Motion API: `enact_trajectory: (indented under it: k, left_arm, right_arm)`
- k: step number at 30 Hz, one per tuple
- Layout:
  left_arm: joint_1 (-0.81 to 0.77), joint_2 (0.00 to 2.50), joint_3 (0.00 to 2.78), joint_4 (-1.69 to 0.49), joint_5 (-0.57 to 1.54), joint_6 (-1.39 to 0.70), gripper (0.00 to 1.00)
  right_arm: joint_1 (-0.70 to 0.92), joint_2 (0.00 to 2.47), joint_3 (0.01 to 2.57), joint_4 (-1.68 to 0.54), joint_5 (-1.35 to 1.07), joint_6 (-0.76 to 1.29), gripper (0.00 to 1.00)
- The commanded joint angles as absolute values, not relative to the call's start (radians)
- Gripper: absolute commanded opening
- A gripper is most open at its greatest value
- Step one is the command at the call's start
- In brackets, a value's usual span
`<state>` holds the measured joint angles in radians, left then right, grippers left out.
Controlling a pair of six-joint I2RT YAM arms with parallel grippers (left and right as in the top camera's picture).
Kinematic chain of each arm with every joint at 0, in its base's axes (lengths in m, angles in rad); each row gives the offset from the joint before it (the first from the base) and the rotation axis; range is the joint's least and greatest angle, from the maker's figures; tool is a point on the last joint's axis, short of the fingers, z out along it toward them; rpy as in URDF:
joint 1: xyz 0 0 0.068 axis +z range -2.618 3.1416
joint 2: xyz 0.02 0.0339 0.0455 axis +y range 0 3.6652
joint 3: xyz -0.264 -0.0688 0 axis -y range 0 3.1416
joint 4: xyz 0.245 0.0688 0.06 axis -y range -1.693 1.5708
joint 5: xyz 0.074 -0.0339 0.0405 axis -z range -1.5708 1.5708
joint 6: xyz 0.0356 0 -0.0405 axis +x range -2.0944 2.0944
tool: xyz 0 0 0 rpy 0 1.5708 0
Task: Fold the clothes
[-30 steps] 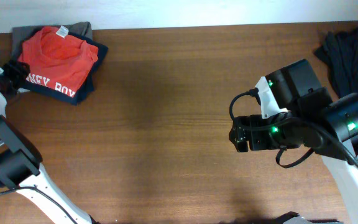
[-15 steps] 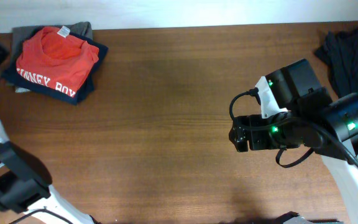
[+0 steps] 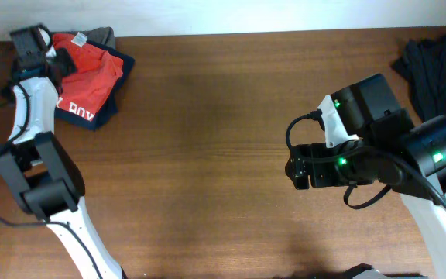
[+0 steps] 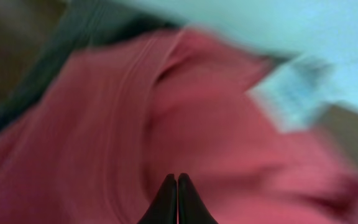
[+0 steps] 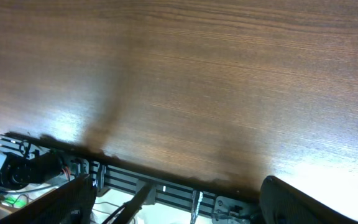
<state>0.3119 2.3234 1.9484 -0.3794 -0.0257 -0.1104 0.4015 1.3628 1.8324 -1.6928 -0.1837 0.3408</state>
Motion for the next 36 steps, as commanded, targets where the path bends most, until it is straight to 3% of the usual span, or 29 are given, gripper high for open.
enact_trajectory:
  k: [1, 6, 19, 30, 36]
  left_arm:
    - [0.345, 2.423, 1.934, -0.366, -0.140, -0.084, 0.07]
    - [0.361, 2.419, 1.950, -0.377, -0.137, -0.084, 0.02]
    - [0.309, 2.197, 1.986, -0.413, -0.025, -0.085, 0.07]
    - [0.224, 2.342, 1.979, -0.462, 0.075, -0.085, 0.10]
    - [0.184, 2.471, 1.979, -0.461, 0.083, -0.084, 0.17]
  right_arm:
    - [0.408, 1.368, 1.832, -1.699, -0.179, 0.349, 0.89]
    - [0.408, 1.368, 1.832, -1.699, -0.179, 0.349, 0.89]
    - [0.408, 1.368, 1.832, -1.699, -0.179, 0.349, 0.89]
    - [0.408, 1.368, 1.832, -1.699, -0.179, 0.349, 0.89]
    - [0.408, 1.368, 1.832, -1.699, -0.179, 0.349, 0.89]
